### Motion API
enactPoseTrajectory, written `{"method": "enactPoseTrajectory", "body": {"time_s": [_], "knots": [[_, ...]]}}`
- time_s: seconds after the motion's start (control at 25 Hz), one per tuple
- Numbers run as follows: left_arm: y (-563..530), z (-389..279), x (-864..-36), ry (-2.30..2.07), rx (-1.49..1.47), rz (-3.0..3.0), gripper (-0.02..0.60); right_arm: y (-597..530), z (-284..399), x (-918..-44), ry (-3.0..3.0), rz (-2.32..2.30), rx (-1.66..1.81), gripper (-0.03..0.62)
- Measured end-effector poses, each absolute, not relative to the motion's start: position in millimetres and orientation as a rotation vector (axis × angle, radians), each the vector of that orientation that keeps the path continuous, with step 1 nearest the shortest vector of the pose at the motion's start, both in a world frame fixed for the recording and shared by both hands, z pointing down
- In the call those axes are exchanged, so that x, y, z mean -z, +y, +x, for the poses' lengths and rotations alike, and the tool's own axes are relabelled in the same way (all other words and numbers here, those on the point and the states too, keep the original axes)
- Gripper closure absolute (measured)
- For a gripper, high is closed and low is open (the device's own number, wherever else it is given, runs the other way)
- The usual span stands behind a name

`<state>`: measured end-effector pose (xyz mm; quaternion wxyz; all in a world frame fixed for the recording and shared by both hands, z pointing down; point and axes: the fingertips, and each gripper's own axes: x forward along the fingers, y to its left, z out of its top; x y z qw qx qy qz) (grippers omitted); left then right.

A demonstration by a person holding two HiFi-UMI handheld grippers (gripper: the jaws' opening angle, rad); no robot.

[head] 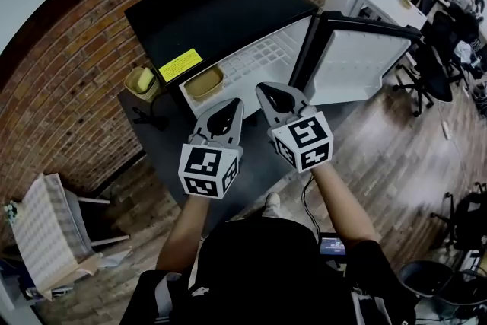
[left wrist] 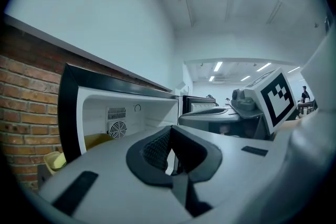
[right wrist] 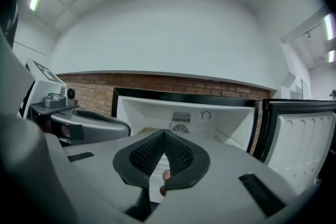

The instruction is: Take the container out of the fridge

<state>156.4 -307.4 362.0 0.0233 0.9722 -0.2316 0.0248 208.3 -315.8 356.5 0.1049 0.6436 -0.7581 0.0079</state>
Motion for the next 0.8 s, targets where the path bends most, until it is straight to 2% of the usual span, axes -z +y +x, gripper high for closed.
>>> {"method": "enactPoseTrajectory", "body": {"time_s": [0.8], "knots": [[-356.2, 147.2, -379.3, -1.113, -0.090, 2.863, 0.569, -387.6, 179.4, -391.4, -2.311, 1.322, 0.172, 0.553]]}}
